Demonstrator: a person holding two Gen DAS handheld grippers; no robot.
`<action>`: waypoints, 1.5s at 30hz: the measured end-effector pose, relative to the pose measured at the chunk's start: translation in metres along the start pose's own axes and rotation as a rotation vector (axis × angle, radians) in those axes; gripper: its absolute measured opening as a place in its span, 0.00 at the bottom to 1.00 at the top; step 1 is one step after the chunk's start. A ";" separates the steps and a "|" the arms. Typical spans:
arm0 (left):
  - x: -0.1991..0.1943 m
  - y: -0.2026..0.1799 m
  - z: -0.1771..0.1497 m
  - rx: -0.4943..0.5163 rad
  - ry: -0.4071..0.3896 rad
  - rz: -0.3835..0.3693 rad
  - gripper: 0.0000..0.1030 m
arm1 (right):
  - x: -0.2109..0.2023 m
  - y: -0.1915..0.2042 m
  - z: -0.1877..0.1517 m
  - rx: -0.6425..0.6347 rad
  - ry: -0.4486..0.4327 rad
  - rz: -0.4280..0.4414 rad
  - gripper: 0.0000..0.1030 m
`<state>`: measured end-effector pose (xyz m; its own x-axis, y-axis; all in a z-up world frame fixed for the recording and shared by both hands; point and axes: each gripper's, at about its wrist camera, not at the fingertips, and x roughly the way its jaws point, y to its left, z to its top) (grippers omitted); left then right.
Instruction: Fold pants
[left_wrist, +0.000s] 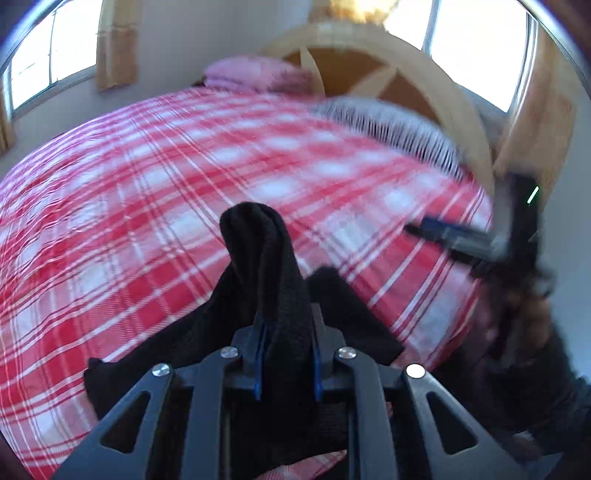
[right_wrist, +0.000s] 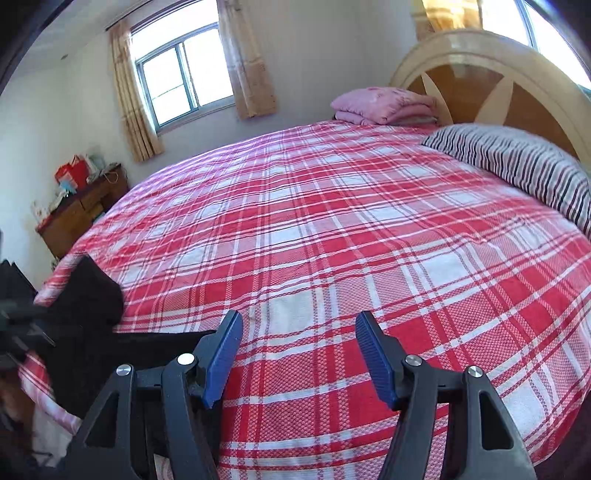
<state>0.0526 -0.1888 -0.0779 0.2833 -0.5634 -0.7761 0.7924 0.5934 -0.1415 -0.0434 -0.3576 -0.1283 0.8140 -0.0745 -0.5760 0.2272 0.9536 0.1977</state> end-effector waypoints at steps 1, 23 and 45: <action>0.024 -0.009 -0.003 0.026 0.040 0.041 0.21 | 0.000 -0.001 0.000 0.003 0.002 0.005 0.63; -0.049 0.043 -0.078 0.012 -0.130 0.202 0.74 | 0.028 0.157 -0.024 -0.339 0.132 0.141 0.64; -0.001 0.141 -0.116 -0.239 -0.058 0.237 0.51 | 0.081 0.077 -0.053 -0.007 0.321 0.356 0.38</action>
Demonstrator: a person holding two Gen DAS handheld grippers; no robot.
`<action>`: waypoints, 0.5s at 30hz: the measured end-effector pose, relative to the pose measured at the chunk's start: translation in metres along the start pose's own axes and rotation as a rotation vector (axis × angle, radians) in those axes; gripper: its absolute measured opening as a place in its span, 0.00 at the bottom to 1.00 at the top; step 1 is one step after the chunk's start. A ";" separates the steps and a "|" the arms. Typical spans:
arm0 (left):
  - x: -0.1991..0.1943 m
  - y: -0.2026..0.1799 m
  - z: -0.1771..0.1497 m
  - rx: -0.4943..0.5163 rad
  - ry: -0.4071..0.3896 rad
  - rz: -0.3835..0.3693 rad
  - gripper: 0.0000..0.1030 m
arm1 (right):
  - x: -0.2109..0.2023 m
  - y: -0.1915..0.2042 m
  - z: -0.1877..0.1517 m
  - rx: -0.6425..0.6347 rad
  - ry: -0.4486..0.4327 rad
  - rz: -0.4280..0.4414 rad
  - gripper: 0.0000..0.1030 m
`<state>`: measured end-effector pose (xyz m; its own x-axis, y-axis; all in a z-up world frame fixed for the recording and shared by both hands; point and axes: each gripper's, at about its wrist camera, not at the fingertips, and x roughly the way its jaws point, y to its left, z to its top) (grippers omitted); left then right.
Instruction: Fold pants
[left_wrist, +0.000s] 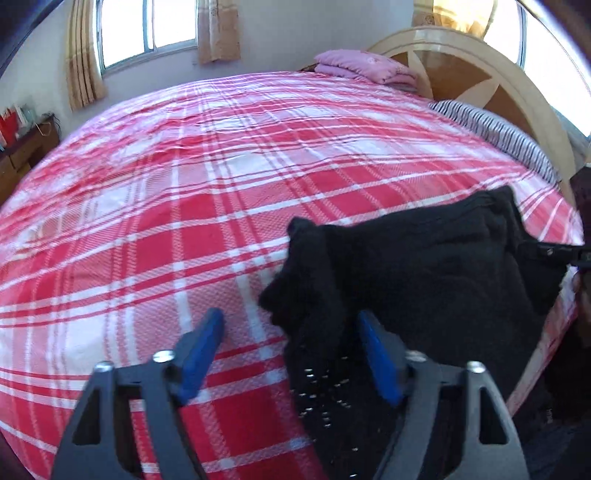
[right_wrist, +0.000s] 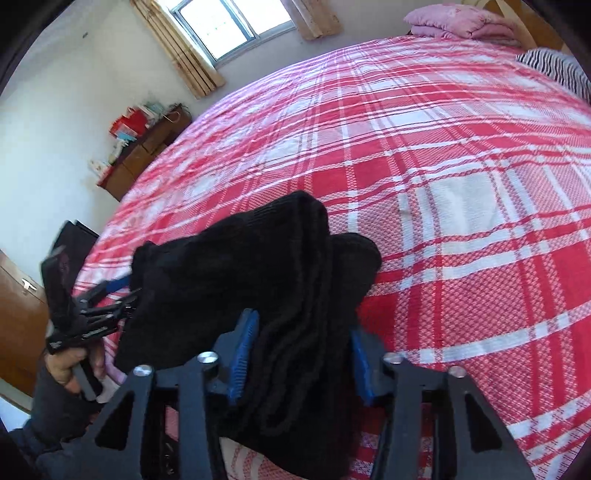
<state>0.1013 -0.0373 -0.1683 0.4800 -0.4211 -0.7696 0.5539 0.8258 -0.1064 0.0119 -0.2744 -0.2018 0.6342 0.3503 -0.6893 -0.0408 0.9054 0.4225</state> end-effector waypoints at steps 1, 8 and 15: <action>0.000 -0.001 0.000 -0.011 0.005 -0.061 0.31 | -0.002 0.001 -0.001 0.001 -0.001 0.018 0.36; -0.021 0.015 0.008 -0.082 -0.016 -0.154 0.14 | -0.022 0.036 0.017 -0.101 -0.032 0.043 0.27; -0.095 0.081 0.017 -0.156 -0.149 -0.062 0.14 | 0.018 0.130 0.107 -0.352 0.005 0.128 0.26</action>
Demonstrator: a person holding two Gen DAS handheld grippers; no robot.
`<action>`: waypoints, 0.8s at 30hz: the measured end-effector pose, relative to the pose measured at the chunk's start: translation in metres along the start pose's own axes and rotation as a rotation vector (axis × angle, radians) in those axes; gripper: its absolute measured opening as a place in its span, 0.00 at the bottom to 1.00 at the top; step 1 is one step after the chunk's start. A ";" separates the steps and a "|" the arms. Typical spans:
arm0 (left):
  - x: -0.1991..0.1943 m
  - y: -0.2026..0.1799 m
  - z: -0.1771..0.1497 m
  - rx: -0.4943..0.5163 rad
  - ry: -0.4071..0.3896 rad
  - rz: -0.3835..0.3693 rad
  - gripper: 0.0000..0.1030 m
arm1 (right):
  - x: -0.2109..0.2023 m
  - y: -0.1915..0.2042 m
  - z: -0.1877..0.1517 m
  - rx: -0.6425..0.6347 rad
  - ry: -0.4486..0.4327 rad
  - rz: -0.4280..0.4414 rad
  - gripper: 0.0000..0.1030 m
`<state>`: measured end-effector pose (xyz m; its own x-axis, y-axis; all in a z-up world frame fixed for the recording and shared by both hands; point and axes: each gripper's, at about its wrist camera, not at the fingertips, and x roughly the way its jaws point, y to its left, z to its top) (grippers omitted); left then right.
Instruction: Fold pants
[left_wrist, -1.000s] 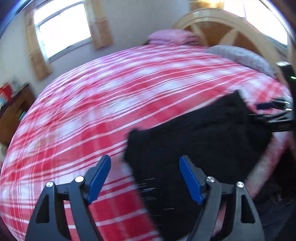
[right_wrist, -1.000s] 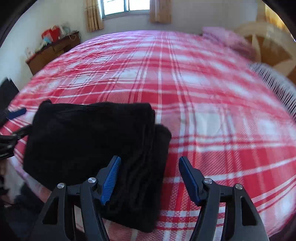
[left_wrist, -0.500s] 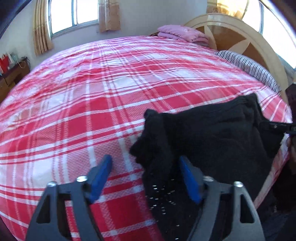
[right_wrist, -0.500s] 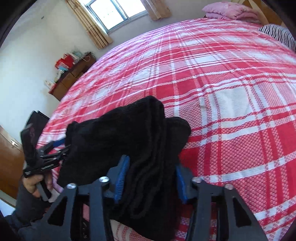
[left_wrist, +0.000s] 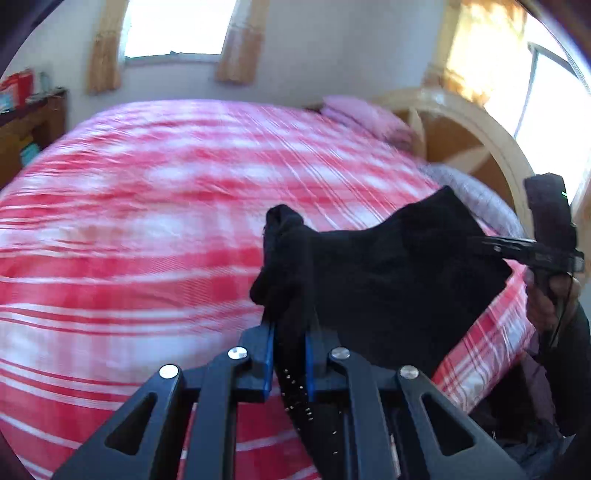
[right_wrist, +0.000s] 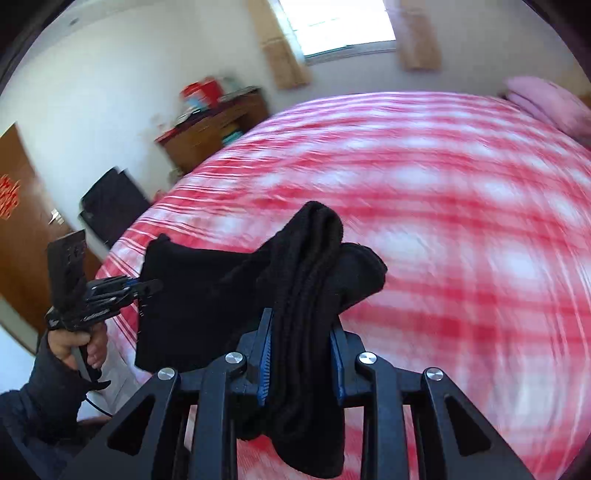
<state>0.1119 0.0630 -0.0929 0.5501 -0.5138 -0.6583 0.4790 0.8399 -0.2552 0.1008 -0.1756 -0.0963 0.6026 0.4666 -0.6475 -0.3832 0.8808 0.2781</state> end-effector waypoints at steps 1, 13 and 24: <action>-0.009 0.014 0.005 -0.016 -0.019 0.032 0.14 | 0.019 0.009 0.024 -0.032 0.007 0.033 0.26; 0.018 0.124 -0.036 -0.046 0.081 0.582 0.67 | 0.227 0.006 0.067 0.062 0.179 0.048 0.59; -0.031 0.060 -0.023 0.068 -0.031 0.683 0.73 | 0.088 -0.007 0.044 0.085 -0.069 -0.135 0.60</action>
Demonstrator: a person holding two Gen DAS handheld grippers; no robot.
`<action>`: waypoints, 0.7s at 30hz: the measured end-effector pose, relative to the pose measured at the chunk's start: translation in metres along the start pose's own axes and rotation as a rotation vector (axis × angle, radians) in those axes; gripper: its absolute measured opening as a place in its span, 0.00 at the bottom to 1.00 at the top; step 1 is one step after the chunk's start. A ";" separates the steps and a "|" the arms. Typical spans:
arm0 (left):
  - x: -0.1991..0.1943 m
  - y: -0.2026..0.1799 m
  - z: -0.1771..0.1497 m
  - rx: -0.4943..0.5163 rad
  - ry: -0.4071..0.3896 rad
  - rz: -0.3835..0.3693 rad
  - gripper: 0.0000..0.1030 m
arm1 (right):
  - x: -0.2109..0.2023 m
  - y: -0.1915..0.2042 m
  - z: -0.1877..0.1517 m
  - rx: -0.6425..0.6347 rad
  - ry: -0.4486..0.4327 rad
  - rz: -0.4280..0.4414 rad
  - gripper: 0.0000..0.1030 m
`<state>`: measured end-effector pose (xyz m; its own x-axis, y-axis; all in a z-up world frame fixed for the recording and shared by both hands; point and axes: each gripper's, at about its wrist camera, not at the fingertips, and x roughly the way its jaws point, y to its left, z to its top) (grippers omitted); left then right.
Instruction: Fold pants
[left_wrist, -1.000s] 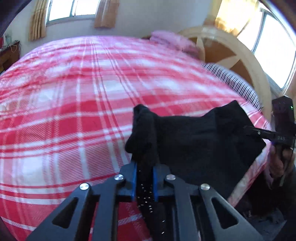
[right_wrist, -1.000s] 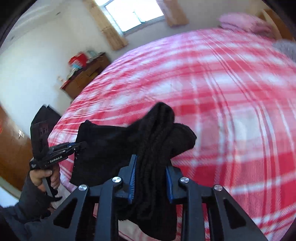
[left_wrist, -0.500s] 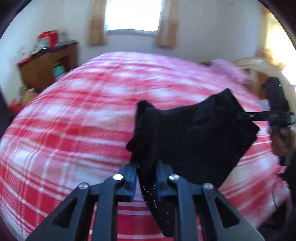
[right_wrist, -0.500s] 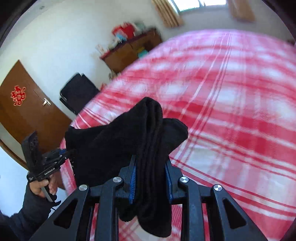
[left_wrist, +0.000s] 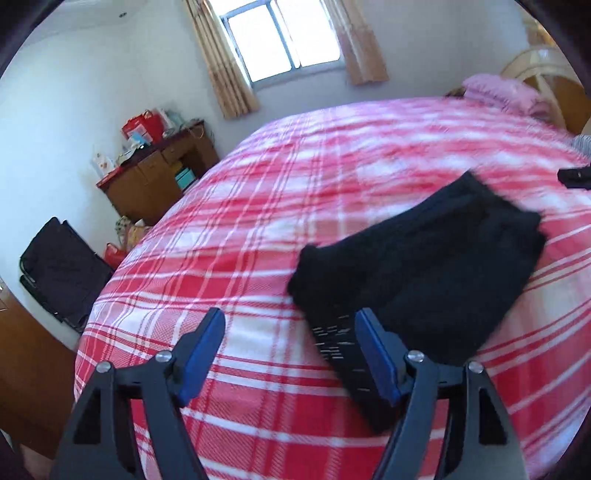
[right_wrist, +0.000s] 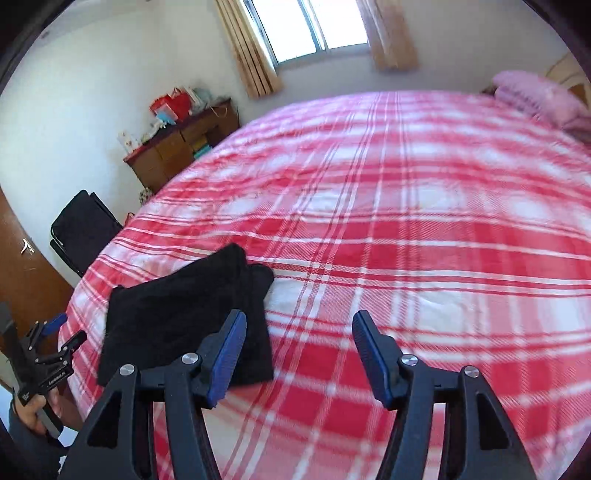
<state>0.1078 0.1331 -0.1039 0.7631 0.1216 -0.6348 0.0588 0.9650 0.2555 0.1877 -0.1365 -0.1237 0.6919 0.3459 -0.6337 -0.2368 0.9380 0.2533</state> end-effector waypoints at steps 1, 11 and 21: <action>-0.004 -0.001 0.004 -0.008 -0.009 -0.013 0.73 | -0.014 0.006 -0.002 -0.017 -0.020 -0.015 0.60; -0.067 -0.014 0.030 -0.055 -0.126 -0.043 0.77 | -0.097 0.068 -0.018 -0.229 -0.150 -0.037 0.62; -0.072 -0.019 0.034 -0.053 -0.147 -0.047 0.77 | -0.113 0.080 -0.024 -0.252 -0.193 -0.040 0.63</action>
<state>0.0740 0.0984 -0.0379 0.8465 0.0442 -0.5306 0.0657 0.9802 0.1865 0.0747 -0.1001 -0.0494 0.8152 0.3200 -0.4827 -0.3514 0.9358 0.0270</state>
